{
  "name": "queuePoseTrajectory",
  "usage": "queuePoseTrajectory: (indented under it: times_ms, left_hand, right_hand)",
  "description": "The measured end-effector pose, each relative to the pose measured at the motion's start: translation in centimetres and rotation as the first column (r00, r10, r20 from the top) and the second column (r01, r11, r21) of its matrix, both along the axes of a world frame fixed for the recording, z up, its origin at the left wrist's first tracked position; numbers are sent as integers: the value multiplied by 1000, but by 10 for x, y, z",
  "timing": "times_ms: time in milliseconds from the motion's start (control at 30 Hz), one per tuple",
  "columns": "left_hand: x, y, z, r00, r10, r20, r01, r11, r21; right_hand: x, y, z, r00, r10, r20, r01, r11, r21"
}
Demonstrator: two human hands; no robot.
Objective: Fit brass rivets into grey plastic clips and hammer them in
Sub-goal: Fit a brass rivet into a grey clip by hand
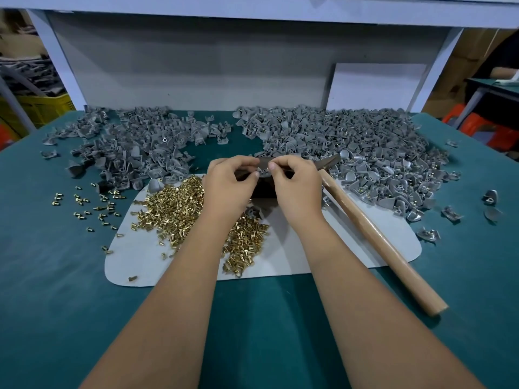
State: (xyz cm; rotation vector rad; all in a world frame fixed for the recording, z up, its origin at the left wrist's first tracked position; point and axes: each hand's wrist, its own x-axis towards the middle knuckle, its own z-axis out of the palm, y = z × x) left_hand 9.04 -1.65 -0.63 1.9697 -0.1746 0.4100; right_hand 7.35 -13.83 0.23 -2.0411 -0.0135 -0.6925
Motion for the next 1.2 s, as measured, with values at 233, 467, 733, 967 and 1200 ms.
queuePoseTrajectory:
  times_ms: [233, 467, 733, 967, 1200]
  left_hand:
    - [-2, -2, 0, 991, 108, 76, -118, 983, 143]
    - [-2, -2, 0, 991, 120, 58, -129, 977, 172]
    - [-2, -3, 1, 992, 118, 37, -123, 977, 177]
    - [-2, -3, 0, 993, 115, 43, -120, 979, 163]
    - [-2, -2, 0, 993, 107, 49, -114, 981, 159]
  right_hand:
    - [2, -1, 0, 1000, 21, -23, -22, 999, -42]
    - [7, -1, -1, 1000, -7, -12, 6, 991, -137]
    - [12, 1, -3, 999, -39, 14, 41, 975, -217]
    - [14, 1, -4, 997, -72, 9, 72, 959, -276]
    - [12, 2, -3, 999, -35, 5, 35, 973, -226]
